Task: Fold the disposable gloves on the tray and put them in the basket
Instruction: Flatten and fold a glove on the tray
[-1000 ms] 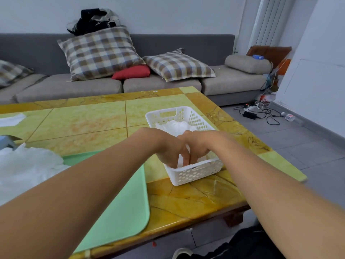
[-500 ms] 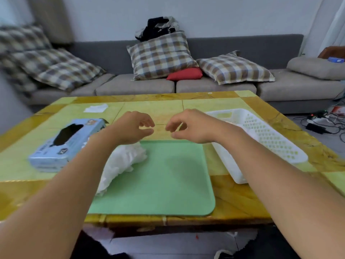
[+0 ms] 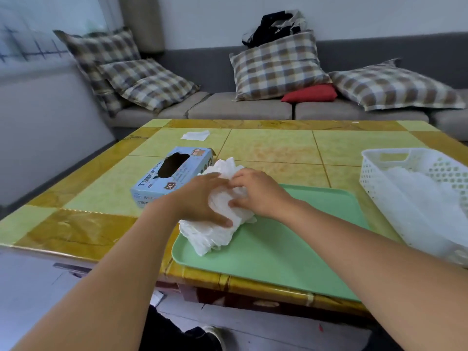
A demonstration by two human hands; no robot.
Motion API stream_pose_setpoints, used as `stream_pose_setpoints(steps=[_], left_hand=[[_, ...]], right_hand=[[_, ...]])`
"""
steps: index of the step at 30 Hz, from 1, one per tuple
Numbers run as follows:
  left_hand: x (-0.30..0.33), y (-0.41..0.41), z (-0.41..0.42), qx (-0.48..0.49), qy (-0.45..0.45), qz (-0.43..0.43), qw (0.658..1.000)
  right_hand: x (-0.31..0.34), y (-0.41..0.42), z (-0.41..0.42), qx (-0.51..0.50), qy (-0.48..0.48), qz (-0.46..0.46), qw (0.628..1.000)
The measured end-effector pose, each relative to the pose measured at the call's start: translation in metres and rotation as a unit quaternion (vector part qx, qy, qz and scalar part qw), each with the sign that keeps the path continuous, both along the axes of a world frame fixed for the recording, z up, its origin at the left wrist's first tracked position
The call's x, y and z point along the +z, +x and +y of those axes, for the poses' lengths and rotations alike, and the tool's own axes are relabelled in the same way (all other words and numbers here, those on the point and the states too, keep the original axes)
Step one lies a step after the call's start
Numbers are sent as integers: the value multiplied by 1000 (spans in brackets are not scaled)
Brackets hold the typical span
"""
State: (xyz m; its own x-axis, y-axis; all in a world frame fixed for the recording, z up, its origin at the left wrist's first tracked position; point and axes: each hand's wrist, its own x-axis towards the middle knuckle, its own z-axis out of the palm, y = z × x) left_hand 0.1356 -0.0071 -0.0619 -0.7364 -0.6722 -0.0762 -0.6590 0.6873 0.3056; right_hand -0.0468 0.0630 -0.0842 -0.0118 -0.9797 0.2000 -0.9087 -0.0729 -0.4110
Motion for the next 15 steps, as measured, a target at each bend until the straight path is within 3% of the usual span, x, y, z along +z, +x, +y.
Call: stream_pose_setpoints(steps=[2,6,10,15], left_hand=[[-5,-1,-2,-7,23,-19,1000],[-6,5,-7,-12,50,-28,998],[-14,10,-9,-9,57,-23,998],[-15,11,-13,-16,43,-13,999]], right_hand=[[-1,-3,5,1,-46,-32,998],[-14,2,12,83,42,21,995],[-12,-9,10,55,23,-66,996],[-1,-24,32,90,142,11,986]])
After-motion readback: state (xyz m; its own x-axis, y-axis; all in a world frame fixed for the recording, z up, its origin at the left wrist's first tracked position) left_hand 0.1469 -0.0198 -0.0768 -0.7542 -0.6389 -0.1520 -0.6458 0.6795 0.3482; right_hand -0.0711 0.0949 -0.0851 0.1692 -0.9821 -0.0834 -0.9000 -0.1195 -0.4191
